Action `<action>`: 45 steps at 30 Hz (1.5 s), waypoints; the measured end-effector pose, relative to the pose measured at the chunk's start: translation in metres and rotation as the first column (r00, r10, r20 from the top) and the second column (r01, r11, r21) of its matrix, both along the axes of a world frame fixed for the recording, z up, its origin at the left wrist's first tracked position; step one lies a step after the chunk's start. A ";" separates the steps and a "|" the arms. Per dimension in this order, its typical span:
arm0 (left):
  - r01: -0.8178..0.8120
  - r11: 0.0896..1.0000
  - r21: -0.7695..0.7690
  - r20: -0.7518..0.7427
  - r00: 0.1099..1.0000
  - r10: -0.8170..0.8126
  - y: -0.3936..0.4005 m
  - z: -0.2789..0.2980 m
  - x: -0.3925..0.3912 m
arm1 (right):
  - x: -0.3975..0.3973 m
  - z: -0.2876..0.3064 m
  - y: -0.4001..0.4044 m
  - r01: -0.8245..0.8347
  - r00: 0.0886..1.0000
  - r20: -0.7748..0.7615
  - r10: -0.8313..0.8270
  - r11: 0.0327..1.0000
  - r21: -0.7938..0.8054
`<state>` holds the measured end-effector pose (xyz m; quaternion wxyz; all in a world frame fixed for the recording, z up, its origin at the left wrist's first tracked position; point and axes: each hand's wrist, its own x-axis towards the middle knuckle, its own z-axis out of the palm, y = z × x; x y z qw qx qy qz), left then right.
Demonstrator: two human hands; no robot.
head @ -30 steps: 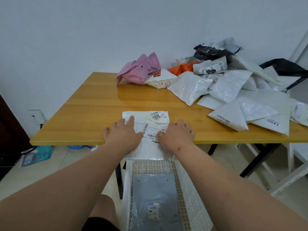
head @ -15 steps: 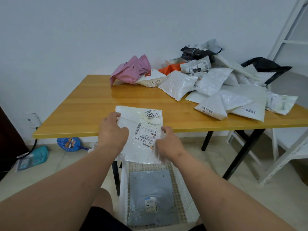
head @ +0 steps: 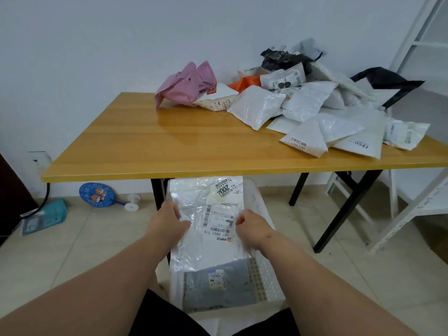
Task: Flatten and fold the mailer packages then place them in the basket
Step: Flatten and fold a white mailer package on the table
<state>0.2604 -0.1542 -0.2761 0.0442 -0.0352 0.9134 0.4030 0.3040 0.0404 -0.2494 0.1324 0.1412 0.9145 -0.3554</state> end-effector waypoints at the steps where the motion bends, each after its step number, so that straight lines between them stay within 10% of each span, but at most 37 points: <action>1: 0.026 1.000 -0.004 0.027 0.999 -0.026 0.000 -0.007 -0.001 | -0.001 -0.007 0.001 -0.027 0.999 0.027 0.026 0.999 0.041; 24: 0.522 0.825 -0.217 0.564 0.757 -0.330 0.037 -0.168 -0.091 | -0.087 -0.175 0.032 -0.158 0.892 0.444 0.089 0.980 0.119; 32: 0.671 0.695 -0.258 0.705 0.622 -0.340 0.048 -0.171 -0.112 | -0.109 -0.196 0.041 -0.125 0.875 0.482 0.040 0.981 0.146; 45: 0.674 0.683 -0.283 0.655 0.656 -0.376 0.050 -0.111 -0.121 | -0.123 -0.149 0.027 -0.338 0.836 0.481 0.265 0.938 0.070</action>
